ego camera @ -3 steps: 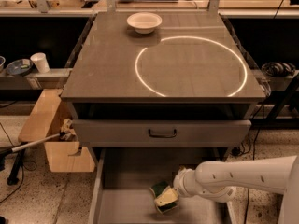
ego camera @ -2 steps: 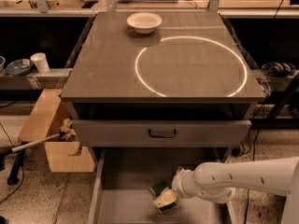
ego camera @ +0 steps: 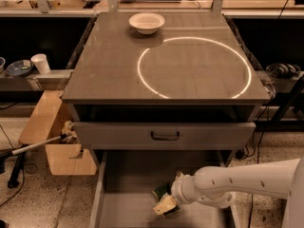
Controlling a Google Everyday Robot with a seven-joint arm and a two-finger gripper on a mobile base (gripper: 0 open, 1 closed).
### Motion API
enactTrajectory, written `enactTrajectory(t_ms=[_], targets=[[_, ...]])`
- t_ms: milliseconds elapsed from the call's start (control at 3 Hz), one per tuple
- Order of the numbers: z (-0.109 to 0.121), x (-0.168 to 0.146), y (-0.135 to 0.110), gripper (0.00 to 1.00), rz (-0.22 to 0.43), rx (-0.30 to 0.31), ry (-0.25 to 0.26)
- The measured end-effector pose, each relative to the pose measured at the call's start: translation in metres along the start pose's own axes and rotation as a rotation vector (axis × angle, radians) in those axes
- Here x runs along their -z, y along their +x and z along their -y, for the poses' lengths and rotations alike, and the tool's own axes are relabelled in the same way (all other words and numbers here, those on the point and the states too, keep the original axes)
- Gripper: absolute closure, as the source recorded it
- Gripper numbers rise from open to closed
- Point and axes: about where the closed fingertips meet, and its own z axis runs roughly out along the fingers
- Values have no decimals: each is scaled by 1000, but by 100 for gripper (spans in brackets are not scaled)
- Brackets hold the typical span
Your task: Pick sponge from middle drawer and place on counter
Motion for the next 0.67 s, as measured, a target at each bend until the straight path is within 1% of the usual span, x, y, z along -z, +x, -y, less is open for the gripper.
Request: enactTrajectory(t_ms=[333, 667], targets=[[-1, -7, 2, 0, -4, -15, 1], [-1, -21, 11, 0, -37, -44, 4]])
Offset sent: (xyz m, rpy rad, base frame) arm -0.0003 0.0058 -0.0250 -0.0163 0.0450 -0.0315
